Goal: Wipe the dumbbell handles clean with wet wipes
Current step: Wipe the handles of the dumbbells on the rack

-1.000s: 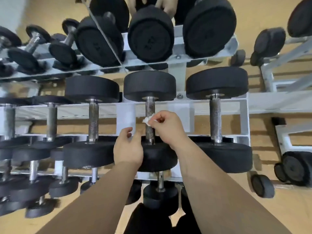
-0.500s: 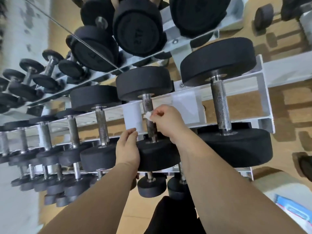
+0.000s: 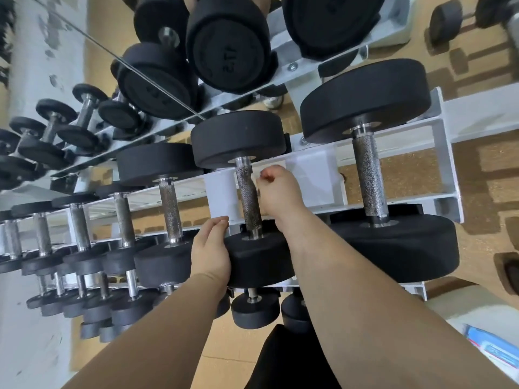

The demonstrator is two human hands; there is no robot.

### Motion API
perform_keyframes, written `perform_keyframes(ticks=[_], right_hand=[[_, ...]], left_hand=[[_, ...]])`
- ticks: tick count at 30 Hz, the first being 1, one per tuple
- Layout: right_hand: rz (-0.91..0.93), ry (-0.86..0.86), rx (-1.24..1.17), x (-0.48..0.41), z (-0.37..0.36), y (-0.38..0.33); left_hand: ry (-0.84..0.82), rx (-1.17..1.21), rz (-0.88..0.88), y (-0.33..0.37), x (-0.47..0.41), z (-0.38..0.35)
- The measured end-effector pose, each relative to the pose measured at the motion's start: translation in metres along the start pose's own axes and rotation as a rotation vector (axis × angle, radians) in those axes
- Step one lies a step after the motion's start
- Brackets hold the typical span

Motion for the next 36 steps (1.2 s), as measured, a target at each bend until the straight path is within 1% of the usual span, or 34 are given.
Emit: perform_keyframes(ticks=[3, 7, 8, 12, 14, 18, 21, 23, 28, 31, 36], right_hand=[[-0.014, 0.009, -0.045, -0.004, -0.001, 0.002], [0.07, -0.086, 0.05, 0.021, 0.001, 0.008], [0.096, -0.083, 0.06, 0.021, 0.0, 0.006], [0.141, 0.057, -0.031, 0.002, -0.004, -0.011], [0.187, 0.082, -0.039, 0.0, -0.004, -0.017], [0.253, 0.103, 0.025, 0.015, 0.006, -0.013], [0.253, 0.046, 0.128, 0.021, 0.007, -0.008], [0.255, 0.043, 0.163, 0.018, 0.006, -0.009], [0.214, 0.112, -0.042, -0.001, 0.003, -0.021], [0.238, 0.129, -0.046, 0.001, 0.003, -0.019], [0.227, 0.054, -0.017, 0.02, 0.009, -0.01]], left_hand=[[-0.011, 0.008, -0.009, -0.001, -0.001, 0.0], [-0.028, 0.007, -0.03, -0.002, -0.004, 0.0], [-0.029, 0.006, -0.035, -0.002, -0.005, 0.0], [-0.029, 0.002, -0.046, -0.001, -0.003, 0.0], [-0.033, -0.002, -0.044, -0.001, -0.004, -0.001], [-0.029, -0.001, -0.066, -0.003, -0.005, 0.0], [-0.033, 0.003, -0.078, -0.004, -0.007, -0.001], [-0.03, 0.006, -0.079, -0.004, -0.007, 0.0], [-0.031, -0.013, -0.069, -0.004, -0.007, 0.001], [-0.028, -0.006, -0.066, -0.004, -0.007, 0.0], [-0.038, 0.0, -0.086, -0.004, -0.009, 0.0]])
Point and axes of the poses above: each hand's wrist, its own x-axis away from the middle knuckle, its own z-axis out of the back of the hand, y = z × x, the point moved 4 cm from there along -x, towards the middle knuckle, and after that the axes turned 7 degrees about z, right-handed, at the moved point
